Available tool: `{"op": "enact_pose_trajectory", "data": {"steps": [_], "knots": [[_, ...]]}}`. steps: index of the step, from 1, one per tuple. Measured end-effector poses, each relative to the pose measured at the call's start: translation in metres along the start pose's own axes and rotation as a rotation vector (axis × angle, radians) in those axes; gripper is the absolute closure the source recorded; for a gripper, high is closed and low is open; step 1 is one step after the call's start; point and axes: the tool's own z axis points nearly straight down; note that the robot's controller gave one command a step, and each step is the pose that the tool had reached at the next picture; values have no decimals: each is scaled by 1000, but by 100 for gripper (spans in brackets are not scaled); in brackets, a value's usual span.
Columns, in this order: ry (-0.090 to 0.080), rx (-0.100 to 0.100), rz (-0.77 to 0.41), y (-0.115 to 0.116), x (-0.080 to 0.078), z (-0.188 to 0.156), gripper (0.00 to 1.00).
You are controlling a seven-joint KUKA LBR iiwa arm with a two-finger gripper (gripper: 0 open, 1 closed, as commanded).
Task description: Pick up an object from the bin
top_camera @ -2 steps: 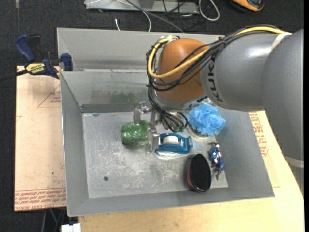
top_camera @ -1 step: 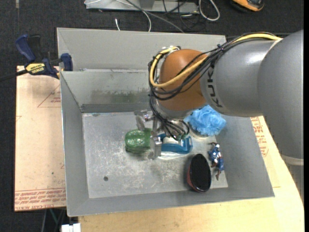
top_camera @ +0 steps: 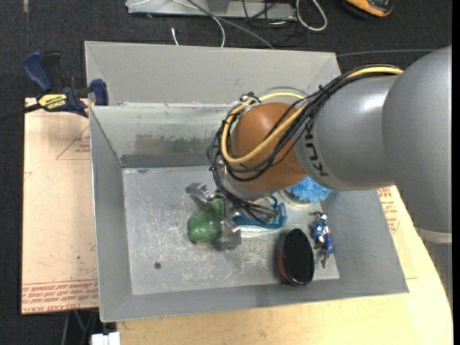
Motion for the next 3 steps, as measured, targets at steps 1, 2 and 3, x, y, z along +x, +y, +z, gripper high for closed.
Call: {"op": "enact_pose_trajectory", "data": {"steps": [1,2,3], "knots": [[3,-1,1,0,0,-1,0],[1,-1,24,-4,-8,9,0],[-4,-1,28,-7,-4,3,100]]}}
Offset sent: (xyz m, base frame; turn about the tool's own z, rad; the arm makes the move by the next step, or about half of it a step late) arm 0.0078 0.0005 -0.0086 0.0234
